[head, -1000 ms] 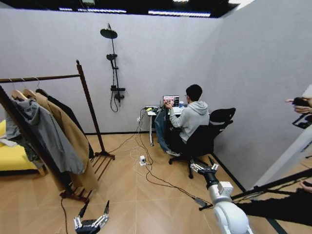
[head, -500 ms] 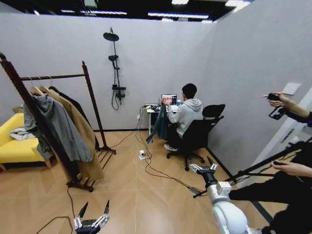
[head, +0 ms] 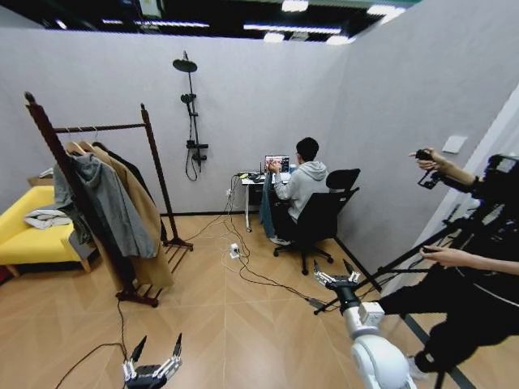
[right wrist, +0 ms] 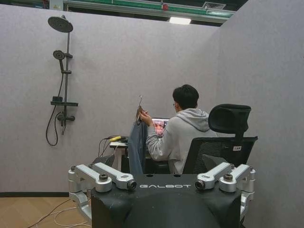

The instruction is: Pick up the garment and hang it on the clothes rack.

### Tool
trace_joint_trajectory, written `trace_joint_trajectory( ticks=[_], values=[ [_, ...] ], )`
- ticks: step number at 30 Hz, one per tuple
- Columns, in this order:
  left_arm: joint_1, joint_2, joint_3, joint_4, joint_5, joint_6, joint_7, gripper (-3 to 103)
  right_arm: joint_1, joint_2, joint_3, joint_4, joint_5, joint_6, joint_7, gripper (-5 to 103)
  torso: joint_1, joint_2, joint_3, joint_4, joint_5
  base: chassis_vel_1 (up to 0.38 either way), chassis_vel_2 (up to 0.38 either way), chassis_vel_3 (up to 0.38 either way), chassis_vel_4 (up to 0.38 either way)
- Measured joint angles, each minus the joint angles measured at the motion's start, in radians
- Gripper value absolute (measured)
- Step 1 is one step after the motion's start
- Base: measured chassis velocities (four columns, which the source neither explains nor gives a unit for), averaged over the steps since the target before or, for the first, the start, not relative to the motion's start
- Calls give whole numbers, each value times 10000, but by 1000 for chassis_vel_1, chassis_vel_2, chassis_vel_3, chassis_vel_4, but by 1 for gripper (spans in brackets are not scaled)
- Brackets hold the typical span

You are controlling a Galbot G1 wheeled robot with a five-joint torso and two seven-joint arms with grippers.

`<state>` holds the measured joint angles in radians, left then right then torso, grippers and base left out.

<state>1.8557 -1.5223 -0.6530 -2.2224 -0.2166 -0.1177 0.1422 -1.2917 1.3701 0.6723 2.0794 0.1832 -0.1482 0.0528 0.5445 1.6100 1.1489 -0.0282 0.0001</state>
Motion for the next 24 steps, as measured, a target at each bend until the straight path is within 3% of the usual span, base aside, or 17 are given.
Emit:
trace_joint_trajectory(
  ticks=[24],
  values=[
    [-1,0,0,0,0,0,0,100,-199,76,209,53,81,93,21,100,-8,4,-3,-1,-1,-3,5,5,-1]
  ],
)
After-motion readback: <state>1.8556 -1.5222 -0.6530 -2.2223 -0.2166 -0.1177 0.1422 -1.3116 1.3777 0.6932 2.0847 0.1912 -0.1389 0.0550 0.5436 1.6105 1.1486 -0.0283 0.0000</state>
